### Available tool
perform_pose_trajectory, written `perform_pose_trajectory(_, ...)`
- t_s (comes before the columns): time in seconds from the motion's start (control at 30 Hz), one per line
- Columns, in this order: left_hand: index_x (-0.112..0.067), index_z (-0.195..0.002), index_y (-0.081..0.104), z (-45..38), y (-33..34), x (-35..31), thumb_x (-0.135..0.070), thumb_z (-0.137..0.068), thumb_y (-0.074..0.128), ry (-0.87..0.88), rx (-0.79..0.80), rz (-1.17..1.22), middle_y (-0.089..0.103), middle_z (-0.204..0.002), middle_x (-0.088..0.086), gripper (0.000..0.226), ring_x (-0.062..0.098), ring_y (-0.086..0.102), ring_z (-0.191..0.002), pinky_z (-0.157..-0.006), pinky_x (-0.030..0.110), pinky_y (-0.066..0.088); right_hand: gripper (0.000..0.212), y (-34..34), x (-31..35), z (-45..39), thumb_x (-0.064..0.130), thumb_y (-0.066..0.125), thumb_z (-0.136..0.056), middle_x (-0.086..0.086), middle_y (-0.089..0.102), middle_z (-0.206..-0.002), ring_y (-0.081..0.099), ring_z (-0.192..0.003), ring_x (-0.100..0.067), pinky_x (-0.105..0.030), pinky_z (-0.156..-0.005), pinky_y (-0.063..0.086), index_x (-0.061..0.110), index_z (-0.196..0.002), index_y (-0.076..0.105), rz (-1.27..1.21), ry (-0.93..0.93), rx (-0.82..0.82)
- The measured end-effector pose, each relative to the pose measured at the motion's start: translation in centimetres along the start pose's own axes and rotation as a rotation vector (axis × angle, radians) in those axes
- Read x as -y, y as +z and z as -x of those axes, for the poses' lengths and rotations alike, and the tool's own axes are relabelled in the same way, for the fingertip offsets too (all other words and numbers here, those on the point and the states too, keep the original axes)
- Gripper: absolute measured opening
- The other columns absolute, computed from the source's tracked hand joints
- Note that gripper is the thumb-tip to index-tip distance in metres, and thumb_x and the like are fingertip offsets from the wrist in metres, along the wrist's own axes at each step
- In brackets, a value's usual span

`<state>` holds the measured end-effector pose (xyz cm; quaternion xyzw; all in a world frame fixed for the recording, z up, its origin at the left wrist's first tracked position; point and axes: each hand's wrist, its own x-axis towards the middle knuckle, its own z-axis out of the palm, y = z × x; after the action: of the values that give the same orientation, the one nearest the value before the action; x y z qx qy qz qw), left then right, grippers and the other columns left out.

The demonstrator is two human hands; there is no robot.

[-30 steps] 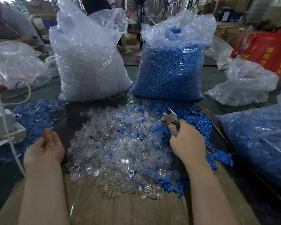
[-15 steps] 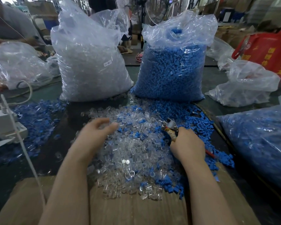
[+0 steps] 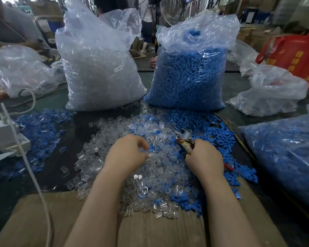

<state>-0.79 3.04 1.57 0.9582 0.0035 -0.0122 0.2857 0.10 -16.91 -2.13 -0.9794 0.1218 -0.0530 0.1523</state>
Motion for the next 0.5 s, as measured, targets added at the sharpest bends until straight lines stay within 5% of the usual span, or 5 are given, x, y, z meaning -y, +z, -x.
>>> perform_pose_trajectory(0.3, -0.029, -0.071, 0.063, -0.3, 0.6, -0.4, -0.029, -0.084, 0.076, -0.007, -0.108, 0.008, 0.058, -0.079, -0.017, 0.018, 0.003, 0.057, -0.07, -0.065, 0.024, 0.04, 0.023, -0.5, 0.5, 0.2, 0.023, 0.054, -0.089, 0.002, 0.044, -0.066, 0.039, -0.057, -0.017, -0.033, -0.052, 0.024, 0.021, -0.075, 0.036, -0.136, 0.009, -0.13)
perform_pose_trajectory(0.37, -0.031, -0.072, 0.064, -0.2, 0.6, -0.7, -0.03, -0.084, 0.075, 0.021, -0.155, 0.116, 0.059, -0.089, -0.015, 0.017, 0.006, 0.055, -0.077, -0.074, 0.027, 0.042, 0.025, -0.6, 0.5, 0.2, 0.021, 0.053, -0.088, 0.001, 0.047, -0.065, 0.04, -0.056, -0.015, -0.032, -0.049, 0.02, 0.023, -0.072, 0.034, -0.205, -0.006, -0.171)
perform_pose_trajectory(0.5, -0.028, -0.08, 0.066, 0.1, 0.6, -1.4, -0.025, -0.088, 0.07, 0.013, -0.184, 0.459, 0.068, -0.074, -0.009, 0.01, 0.005, 0.063, -0.064, -0.061, 0.022, 0.047, 0.021, -0.7, 0.9, 0.2, 0.021, 0.054, -0.088, 0.005, 0.05, -0.067, 0.043, -0.059, -0.011, -0.029, -0.049, 0.02, 0.025, -0.074, 0.038, -0.358, -0.046, -0.232)
